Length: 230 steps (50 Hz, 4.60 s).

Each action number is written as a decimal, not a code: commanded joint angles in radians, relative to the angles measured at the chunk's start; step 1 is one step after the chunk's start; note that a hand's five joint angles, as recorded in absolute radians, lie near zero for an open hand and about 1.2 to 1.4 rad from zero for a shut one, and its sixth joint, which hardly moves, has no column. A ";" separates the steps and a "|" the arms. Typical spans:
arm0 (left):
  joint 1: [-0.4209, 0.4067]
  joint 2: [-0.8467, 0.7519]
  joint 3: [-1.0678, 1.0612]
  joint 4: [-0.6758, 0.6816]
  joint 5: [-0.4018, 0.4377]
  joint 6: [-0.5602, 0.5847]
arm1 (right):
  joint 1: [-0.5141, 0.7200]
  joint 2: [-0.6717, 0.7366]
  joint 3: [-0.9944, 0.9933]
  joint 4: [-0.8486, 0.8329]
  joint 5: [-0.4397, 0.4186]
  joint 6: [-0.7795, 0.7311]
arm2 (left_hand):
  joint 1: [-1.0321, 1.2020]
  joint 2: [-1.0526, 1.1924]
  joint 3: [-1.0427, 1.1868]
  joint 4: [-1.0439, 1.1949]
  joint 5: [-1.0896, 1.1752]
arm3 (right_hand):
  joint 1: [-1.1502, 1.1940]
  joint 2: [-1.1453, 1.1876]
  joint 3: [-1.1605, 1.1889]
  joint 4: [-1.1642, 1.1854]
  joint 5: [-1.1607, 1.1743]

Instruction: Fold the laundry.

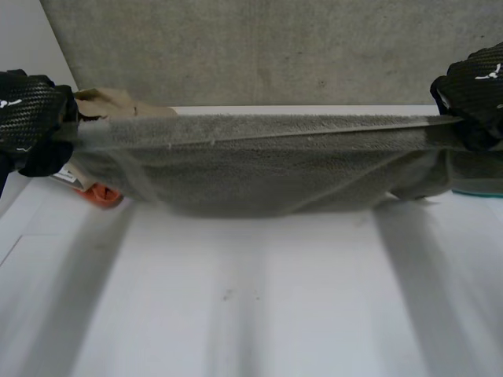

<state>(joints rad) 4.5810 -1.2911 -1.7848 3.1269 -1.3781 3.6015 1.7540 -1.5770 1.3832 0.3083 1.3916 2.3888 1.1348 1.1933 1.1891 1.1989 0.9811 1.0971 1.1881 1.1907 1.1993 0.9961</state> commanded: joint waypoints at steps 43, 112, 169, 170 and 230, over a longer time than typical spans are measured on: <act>-0.149 -0.674 0.380 0.461 -0.230 -0.093 | -0.025 0.385 -0.090 -0.574 0.001 0.132 | 0.261 0.203 0.207 0.197 0.241 | 0.299 0.208 0.206 0.197 0.226; -0.065 -0.069 0.001 0.019 -0.122 -0.086 | -0.301 0.025 0.037 0.293 -0.177 -0.201 | 0.261 0.203 0.207 0.197 0.241 | 0.299 0.208 0.206 0.197 0.226; -0.149 -0.663 0.171 0.338 -0.263 -0.179 | -0.077 0.448 0.132 -0.716 -0.082 0.158 | 0.261 0.203 0.207 0.197 0.241 | 0.299 0.208 0.206 0.197 0.226; -0.148 -0.640 0.142 0.331 -0.253 -0.176 | -0.105 0.439 0.176 -0.683 -0.095 0.146 | 0.261 0.203 0.207 0.197 0.241 | 0.299 0.208 0.206 0.197 0.226; -0.221 -0.901 0.439 0.139 -0.384 -0.010 | 0.022 1.020 -0.464 -0.704 -0.025 -0.140 | -0.951 -1.010 -1.006 -1.015 -0.972 | -0.923 -1.014 -1.016 -1.025 -0.996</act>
<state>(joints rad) 4.3742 -2.1870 -1.3801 3.2681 -1.7593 3.6202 1.7666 -0.6200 0.9830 -0.3770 1.3622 2.2287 0.9394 1.0282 1.0231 1.0312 0.8338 0.4167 0.4327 0.4577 0.4597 0.2608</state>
